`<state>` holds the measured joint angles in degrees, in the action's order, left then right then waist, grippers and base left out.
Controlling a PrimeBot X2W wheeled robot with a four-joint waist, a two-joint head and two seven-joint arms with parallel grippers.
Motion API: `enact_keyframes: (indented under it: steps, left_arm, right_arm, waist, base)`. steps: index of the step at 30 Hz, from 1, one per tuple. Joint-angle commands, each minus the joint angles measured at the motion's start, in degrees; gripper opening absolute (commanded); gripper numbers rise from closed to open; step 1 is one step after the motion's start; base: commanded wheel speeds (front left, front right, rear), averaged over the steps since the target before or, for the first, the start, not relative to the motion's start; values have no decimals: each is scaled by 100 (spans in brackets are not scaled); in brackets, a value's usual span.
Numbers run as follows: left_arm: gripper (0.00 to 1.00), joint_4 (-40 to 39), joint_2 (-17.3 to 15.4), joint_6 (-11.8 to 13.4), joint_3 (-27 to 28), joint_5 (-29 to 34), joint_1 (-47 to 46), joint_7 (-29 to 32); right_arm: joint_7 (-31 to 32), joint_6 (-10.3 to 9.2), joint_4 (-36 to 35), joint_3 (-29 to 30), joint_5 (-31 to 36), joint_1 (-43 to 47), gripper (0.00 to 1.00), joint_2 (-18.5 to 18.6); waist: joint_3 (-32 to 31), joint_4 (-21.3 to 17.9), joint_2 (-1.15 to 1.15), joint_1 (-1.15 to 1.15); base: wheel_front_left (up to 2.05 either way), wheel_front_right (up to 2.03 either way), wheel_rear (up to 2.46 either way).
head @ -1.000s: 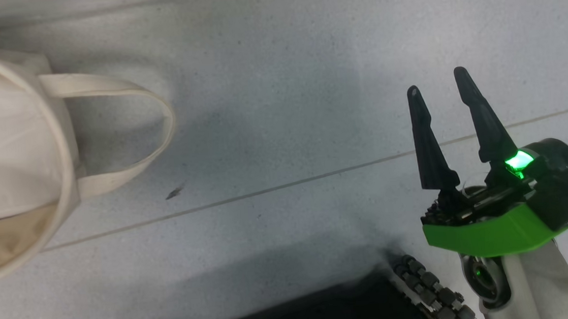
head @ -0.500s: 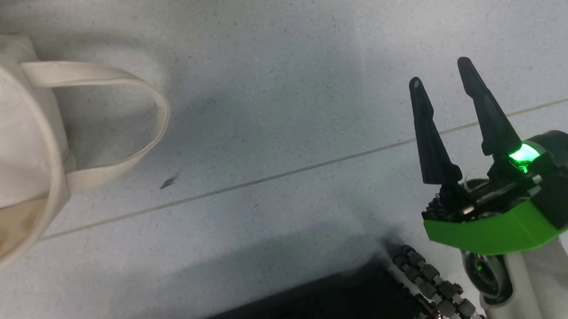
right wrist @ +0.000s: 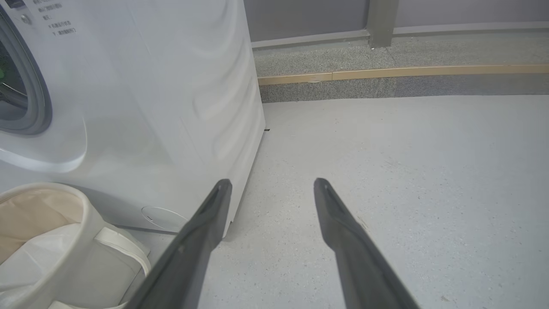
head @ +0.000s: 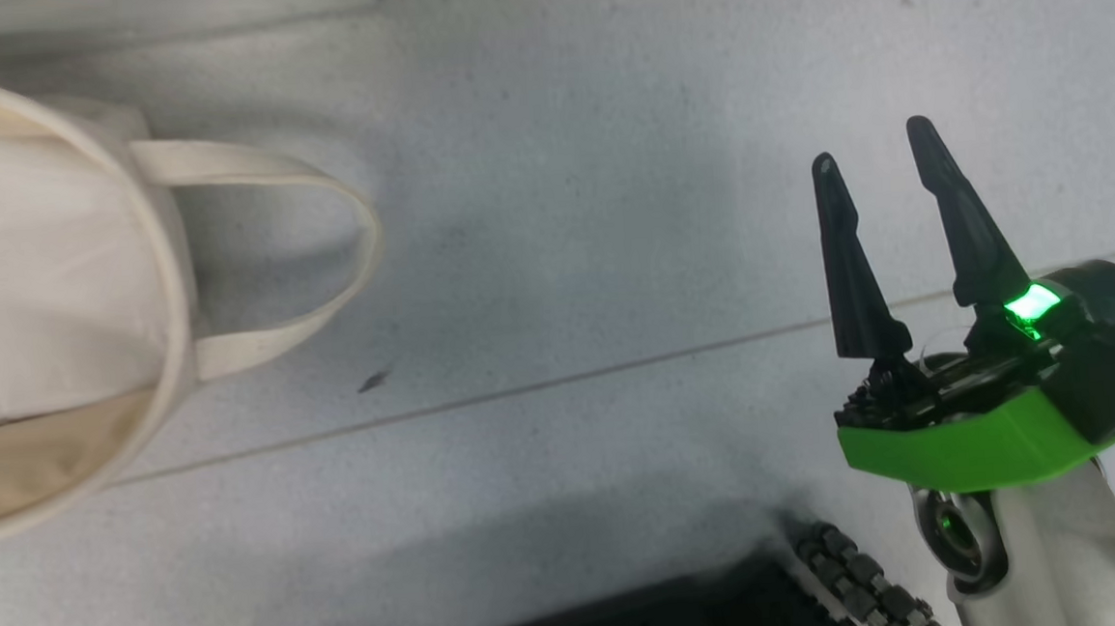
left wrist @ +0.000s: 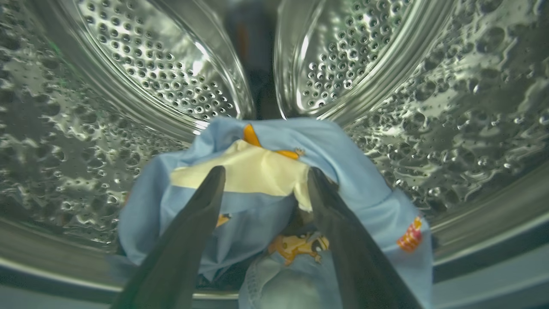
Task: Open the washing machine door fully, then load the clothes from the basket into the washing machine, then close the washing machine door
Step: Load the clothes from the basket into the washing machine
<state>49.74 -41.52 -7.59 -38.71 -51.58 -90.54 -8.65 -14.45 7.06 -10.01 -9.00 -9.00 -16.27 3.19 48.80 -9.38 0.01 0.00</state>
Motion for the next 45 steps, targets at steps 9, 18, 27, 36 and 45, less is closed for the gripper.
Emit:
enact_keyframes:
  steps: [9, 18, 27, 36, 45]
  left_arm:
    - [100, 63, -268, 10, -609, -402, 716, -359]
    - [100, 228, -77, 10, -810, -828, 1873, -616]
    - [100, -215, 262, 10, -262, -689, 3377, -633]
    - [100, -1040, 566, 303, 621, -178, 4865, -634]
    - [100, -2025, 602, 701, 1145, 77, 6323, -634]
  right_arm:
    - [116, 43, 147, -172, 59, 137, 100, -31]
    - [191, 43, 669, -338, -34, 208, 100, -31]
    - [193, 43, 1075, -197, -197, 670, 100, -22]
    - [293, 43, 1210, -140, -479, 1147, 100, 127]
    - [346, 43, 1216, -134, -713, 1458, 100, 266]
  waist:
    - [-997, 205, -1, 0]
    - [-2180, 352, -1, 0]
    - [-3449, 584, -1, 0]
    - [-4330, 740, -1, 0]
    - [-4881, 719, -1, 0]
  base:
    - [0, 0, 0]
    - [0, 0, 0]
    - [0, 0, 0]
    - [0, 0, 0]
    - [0, 0, 0]
